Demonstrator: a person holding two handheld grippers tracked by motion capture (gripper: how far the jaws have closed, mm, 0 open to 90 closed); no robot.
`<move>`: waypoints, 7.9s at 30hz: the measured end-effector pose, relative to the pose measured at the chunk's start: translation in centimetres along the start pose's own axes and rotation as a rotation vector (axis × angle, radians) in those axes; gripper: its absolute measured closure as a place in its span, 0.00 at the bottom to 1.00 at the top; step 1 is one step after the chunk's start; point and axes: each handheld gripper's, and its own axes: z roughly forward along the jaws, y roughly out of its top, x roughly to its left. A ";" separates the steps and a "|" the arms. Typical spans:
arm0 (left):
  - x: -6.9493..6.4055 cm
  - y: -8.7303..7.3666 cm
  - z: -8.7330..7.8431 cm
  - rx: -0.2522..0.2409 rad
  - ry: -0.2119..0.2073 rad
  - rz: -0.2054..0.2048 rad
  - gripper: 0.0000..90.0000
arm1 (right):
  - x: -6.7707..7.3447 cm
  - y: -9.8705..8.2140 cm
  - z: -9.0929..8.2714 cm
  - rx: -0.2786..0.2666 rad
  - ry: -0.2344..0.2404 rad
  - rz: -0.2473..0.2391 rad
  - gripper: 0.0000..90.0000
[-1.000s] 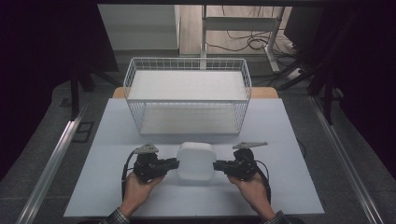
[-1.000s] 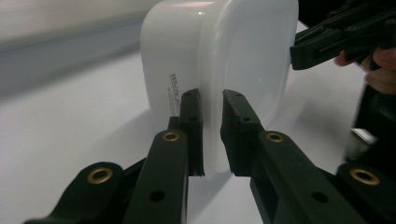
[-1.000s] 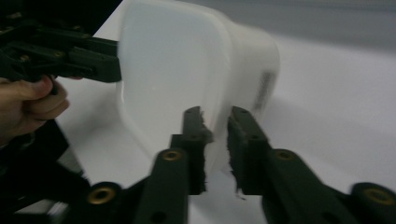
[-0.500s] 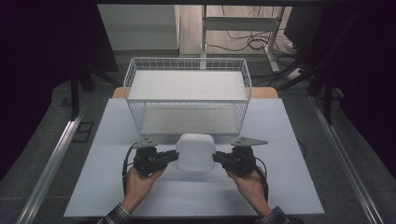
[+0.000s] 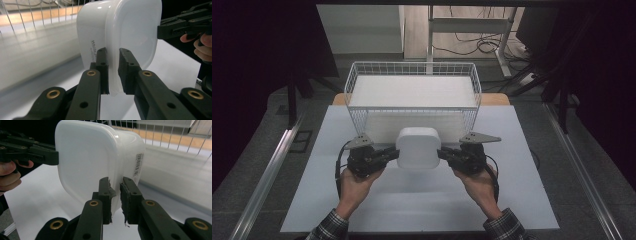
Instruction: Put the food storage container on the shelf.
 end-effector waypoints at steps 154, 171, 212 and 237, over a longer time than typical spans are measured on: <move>1.5 7.7 1.8 -0.001 0.003 0.203 0.03 | -1.4 9.1 2.7 -0.089 -0.032 -0.201 0.06; 1.8 3.2 2.4 0.044 -0.036 0.175 0.03 | -1.2 5.7 3.1 -0.053 -0.013 -0.210 0.06; 0.8 -5.0 2.4 0.131 -0.002 0.150 0.04 | -1.3 -2.1 2.8 0.049 -0.002 -0.219 0.04; 2.7 -10.1 -3.4 0.158 0.128 0.095 0.05 | -3.3 -7.0 -1.5 0.089 -0.096 -0.177 0.01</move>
